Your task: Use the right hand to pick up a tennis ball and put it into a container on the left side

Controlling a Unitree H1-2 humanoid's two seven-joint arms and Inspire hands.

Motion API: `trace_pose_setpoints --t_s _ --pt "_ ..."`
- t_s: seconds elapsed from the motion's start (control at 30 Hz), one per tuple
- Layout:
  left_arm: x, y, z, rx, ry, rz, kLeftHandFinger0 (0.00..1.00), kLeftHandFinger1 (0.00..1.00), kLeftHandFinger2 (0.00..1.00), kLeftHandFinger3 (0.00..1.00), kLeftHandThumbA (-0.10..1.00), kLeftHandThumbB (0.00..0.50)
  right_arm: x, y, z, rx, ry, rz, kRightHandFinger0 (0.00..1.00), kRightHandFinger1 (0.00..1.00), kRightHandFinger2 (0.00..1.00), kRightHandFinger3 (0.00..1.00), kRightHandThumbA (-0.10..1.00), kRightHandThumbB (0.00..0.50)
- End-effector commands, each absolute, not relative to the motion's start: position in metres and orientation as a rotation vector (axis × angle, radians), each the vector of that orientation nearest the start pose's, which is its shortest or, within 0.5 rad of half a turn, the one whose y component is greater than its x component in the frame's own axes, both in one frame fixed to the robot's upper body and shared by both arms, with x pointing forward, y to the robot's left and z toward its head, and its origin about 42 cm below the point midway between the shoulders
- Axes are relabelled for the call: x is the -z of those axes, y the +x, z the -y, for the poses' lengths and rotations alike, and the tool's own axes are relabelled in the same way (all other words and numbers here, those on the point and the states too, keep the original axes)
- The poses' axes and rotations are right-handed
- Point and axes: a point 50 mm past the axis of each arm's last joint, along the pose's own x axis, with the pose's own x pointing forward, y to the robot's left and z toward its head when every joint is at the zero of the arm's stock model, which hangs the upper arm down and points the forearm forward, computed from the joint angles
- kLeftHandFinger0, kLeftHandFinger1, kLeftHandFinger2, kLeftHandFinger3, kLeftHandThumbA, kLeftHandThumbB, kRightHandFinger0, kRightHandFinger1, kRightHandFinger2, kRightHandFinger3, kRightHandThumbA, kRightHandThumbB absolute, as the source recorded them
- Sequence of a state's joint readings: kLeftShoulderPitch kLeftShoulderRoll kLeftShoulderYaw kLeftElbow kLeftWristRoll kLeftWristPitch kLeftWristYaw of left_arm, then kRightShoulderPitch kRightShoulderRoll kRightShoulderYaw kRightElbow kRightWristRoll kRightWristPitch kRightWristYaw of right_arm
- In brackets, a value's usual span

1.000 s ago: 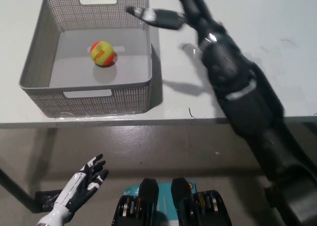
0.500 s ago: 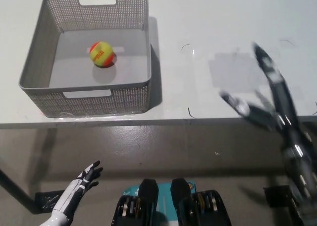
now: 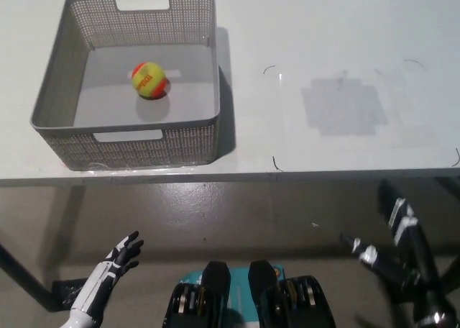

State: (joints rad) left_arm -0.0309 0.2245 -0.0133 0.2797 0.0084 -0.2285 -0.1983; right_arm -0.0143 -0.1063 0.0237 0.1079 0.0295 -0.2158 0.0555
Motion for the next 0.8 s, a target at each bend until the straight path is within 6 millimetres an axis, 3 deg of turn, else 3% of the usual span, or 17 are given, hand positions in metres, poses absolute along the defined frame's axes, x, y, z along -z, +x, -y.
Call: trace_pose_setpoints --t_s 0.0,0.03,0.1,0.2,0.23,0.43,0.77 --pt "-0.054 0.285 -0.285 0.200 0.218 0.010 1.00 1.00 1.00 1.00 1.00 0.158 -0.074 0.274 0.236 -0.133 -0.033 0.157 1.00 1.00 1.00 1.00 1.00 0.267" --pt "-0.055 0.286 -0.285 0.197 0.216 0.011 1.00 1.00 1.00 1.00 1.00 0.153 -0.065 0.271 0.237 -0.145 -0.039 0.141 1.00 1.00 1.00 1.00 1.00 0.243" --pt "-0.055 0.287 -0.285 0.193 0.210 0.010 1.00 1.00 1.00 1.00 1.00 0.157 -0.057 0.268 0.238 -0.154 -0.041 0.124 1.00 1.00 1.00 1.00 1.00 0.243" --pt "-0.054 0.288 -0.285 0.187 0.202 0.014 1.00 1.00 1.00 1.00 1.00 0.170 -0.055 0.267 0.239 -0.155 -0.055 0.105 1.00 1.00 1.00 1.00 1.00 0.255" --pt "-0.055 0.287 -0.285 0.188 0.197 0.015 1.00 1.00 1.00 1.00 1.00 0.184 -0.054 0.267 0.239 -0.163 -0.044 0.102 1.00 1.00 1.00 1.00 1.00 0.228" --pt "-0.054 0.286 -0.284 0.179 0.195 0.028 1.00 1.00 1.00 1.00 1.00 0.175 -0.048 0.267 0.238 -0.173 -0.020 0.070 1.00 1.00 1.00 1.00 1.00 0.209" --pt "-0.050 0.281 -0.285 0.165 0.190 0.028 1.00 1.00 1.00 1.00 1.00 0.181 -0.045 0.268 0.238 -0.199 -0.039 0.036 1.00 1.00 1.00 1.00 1.00 0.233"
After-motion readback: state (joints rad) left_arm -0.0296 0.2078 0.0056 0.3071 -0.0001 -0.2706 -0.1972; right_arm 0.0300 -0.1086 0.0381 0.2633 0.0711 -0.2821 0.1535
